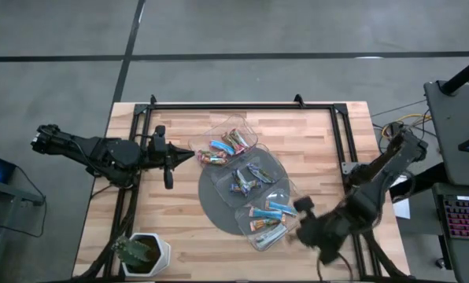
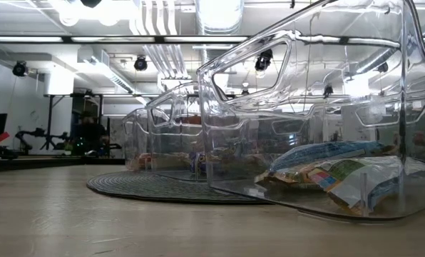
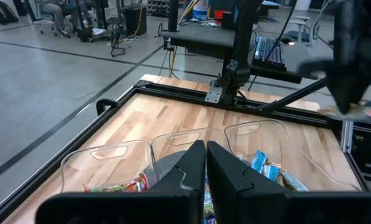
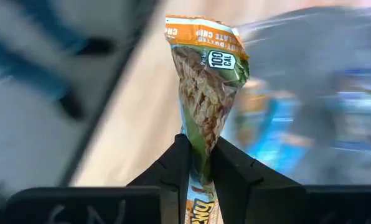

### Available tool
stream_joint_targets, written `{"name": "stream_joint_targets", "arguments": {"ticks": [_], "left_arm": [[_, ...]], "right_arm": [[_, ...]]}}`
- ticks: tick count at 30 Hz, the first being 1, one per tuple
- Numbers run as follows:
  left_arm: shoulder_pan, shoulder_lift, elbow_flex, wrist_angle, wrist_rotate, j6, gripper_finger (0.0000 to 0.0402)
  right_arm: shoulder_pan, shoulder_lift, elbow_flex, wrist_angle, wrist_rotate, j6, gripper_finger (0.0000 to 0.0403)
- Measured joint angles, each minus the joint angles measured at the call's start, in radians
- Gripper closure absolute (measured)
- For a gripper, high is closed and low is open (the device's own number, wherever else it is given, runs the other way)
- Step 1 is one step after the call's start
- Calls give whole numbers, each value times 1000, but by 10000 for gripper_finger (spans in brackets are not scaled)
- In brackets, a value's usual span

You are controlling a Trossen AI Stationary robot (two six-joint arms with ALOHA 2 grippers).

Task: Pick and place Granola Bars by type
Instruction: Put the yellow granola bar into the bottom transparent bin

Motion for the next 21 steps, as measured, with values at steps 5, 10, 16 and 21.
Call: {"name": "stream_joint_targets", "arguments": {"ticks": [5,10,16,21], "left_arm": [[0,0,0,0,0,0,402],[0,0,0,0,0,0,402],[0,-4,0,0,0,0,402],[0,-6,0,0,0,0,402]], "right_arm": [[-116,-3,77,-54,108,-5,351],[-209,-1,68,-59,106,52,351],[-292,0,36,-83,100,298,351],[-316,0,32,-104,82,457,351]]}}
